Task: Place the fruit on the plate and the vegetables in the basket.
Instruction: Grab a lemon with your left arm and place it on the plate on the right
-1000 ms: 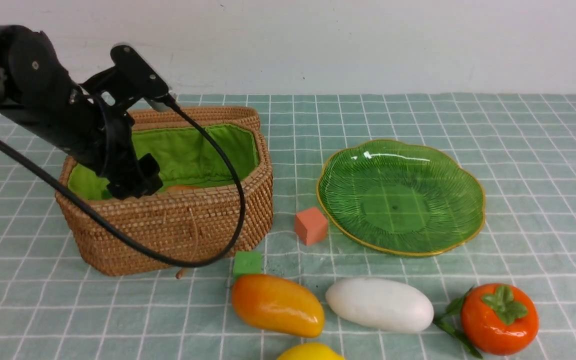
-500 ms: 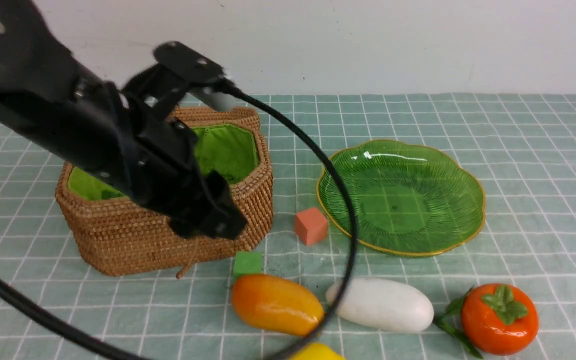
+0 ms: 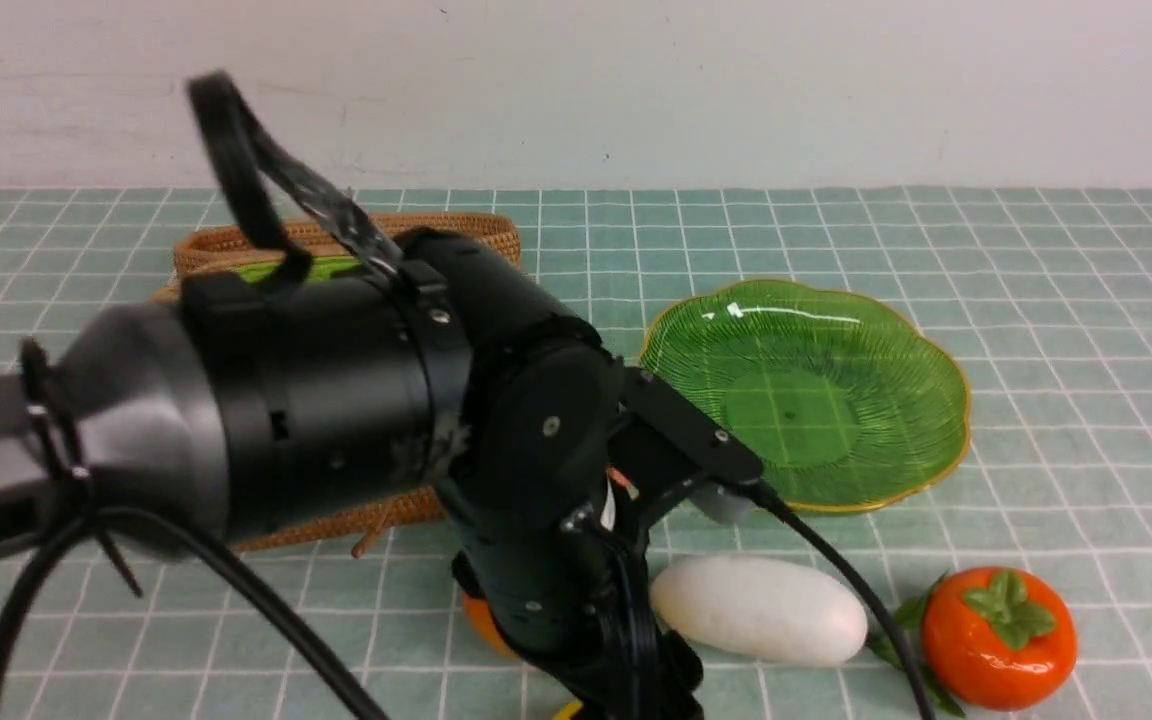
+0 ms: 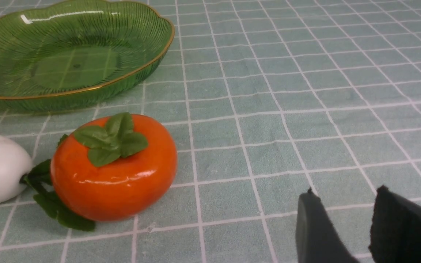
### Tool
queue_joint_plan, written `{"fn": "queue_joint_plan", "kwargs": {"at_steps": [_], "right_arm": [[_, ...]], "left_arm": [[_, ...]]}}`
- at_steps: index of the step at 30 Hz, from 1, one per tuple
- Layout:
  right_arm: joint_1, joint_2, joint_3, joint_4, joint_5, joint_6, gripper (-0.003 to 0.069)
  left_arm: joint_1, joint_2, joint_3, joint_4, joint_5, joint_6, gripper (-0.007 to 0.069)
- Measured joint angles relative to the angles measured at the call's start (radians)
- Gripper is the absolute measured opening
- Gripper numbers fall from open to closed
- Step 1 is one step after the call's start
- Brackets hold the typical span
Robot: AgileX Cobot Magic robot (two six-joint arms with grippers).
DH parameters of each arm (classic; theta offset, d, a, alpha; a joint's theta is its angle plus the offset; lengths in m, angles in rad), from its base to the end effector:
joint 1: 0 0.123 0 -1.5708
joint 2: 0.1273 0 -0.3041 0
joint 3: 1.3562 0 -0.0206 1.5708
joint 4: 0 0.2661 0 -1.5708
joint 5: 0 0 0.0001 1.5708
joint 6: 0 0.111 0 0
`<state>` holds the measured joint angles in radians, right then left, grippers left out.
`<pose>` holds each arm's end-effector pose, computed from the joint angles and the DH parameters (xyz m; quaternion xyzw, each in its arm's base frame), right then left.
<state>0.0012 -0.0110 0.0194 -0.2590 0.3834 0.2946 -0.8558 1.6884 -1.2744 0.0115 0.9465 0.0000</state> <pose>0.0674 -0.0106 0.1678 0.0496 0.8008 -0.0221 0.5965 0.2400 -0.2748 0.2460 0.4128 0.8987 -0.0569 0.1370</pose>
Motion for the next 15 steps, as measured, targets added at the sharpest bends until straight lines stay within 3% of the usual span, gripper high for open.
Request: {"fn": "queue_joint_plan", "kwargs": {"at_steps": [15], "right_arm": [[0.000, 0.000, 0.000, 0.000, 0.000, 0.000, 0.0242]], "left_arm": [[-0.003, 0.163, -0.002, -0.054, -0.057, -0.048, 0.0591]]}}
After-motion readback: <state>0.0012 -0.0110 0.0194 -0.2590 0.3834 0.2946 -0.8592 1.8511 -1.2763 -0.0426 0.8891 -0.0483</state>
